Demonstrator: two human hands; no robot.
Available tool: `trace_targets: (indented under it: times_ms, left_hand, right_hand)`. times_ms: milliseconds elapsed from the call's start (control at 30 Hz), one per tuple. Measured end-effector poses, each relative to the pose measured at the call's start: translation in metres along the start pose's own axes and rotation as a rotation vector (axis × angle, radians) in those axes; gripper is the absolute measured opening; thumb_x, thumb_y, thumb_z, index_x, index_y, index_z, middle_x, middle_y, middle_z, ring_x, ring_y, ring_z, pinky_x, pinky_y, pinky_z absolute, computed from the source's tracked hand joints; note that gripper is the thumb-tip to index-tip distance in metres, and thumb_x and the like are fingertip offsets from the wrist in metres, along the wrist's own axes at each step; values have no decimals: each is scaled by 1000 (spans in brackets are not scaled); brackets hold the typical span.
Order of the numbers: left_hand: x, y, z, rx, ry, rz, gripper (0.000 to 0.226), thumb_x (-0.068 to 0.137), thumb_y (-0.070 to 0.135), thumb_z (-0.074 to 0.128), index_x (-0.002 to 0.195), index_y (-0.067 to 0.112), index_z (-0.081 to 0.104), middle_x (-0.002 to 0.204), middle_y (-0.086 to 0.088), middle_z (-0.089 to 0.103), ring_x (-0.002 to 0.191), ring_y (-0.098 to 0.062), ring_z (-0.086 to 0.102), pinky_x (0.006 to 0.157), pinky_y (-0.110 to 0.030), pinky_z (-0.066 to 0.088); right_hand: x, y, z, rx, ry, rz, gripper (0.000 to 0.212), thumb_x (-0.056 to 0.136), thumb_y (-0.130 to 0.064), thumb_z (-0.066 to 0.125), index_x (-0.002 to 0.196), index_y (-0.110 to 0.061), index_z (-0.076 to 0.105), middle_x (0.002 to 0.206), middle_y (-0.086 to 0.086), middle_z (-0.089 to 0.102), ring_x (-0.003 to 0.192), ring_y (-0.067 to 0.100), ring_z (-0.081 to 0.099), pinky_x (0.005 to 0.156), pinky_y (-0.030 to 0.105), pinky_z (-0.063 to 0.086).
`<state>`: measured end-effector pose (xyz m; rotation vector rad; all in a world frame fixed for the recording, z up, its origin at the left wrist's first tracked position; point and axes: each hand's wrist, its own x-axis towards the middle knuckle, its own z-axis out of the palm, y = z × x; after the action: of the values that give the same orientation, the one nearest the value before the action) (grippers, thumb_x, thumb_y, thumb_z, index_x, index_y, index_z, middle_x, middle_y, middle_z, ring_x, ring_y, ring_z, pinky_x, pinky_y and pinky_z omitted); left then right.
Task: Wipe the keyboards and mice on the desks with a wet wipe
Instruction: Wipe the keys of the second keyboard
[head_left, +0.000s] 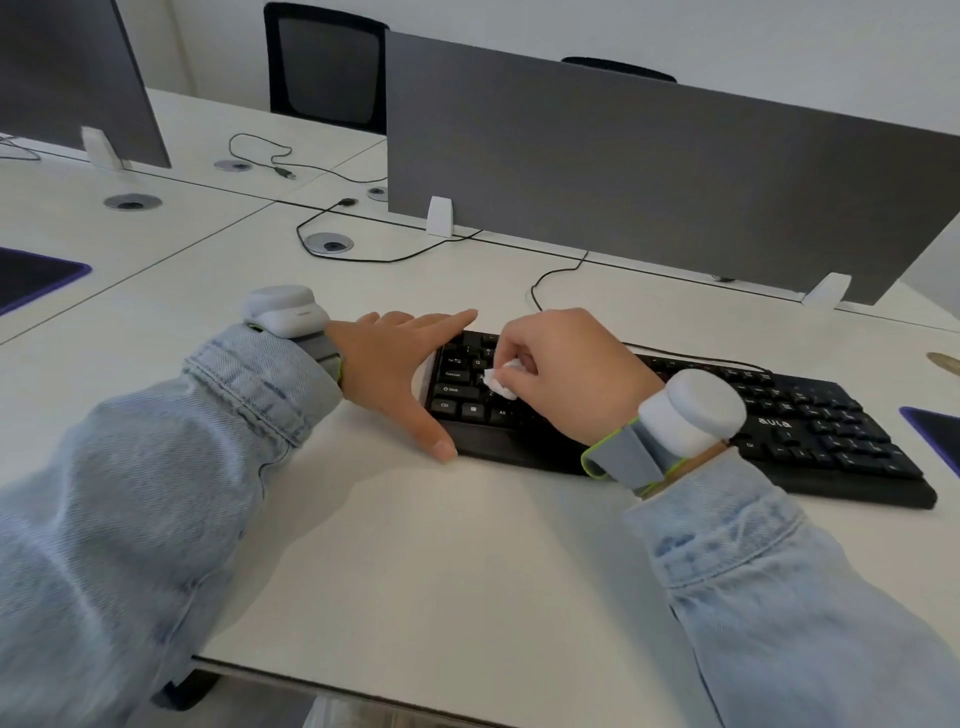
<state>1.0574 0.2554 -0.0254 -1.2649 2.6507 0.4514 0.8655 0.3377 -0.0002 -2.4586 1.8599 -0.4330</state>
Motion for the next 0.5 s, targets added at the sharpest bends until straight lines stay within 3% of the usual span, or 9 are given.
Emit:
trace_targets:
  times_ms: [67, 200, 500]
  left_hand:
    - [1, -2, 0, 15, -6, -9, 158, 26, 99, 54, 154, 44, -21, 166, 19, -4, 154, -17, 3, 125, -48, 6]
    - [0, 1, 0, 38, -17, -48, 162, 22, 96, 51, 155, 37, -20, 167, 16, -6, 155, -17, -1, 123, -48, 1]
    - [4, 0, 4, 72, 39, 0, 160, 27, 100, 48, 158, 34, -16, 166, 16, 1, 153, -15, 3, 124, -47, 2]
  right_hand:
    - [1, -15, 8, 83, 42, -81, 9, 89, -25, 60, 84, -20, 65, 68, -13, 47, 71, 8, 45, 60, 24, 31]
    - [3, -36, 25, 107, -37, -159, 11, 92, -27, 58, 86, -18, 59, 81, -6, 54, 77, 13, 48, 68, 28, 39]
    - [-11, -13, 16, 144, 3, -79, 10, 89, -23, 58, 80, -18, 59, 63, -11, 49, 62, 7, 46, 58, 24, 37]
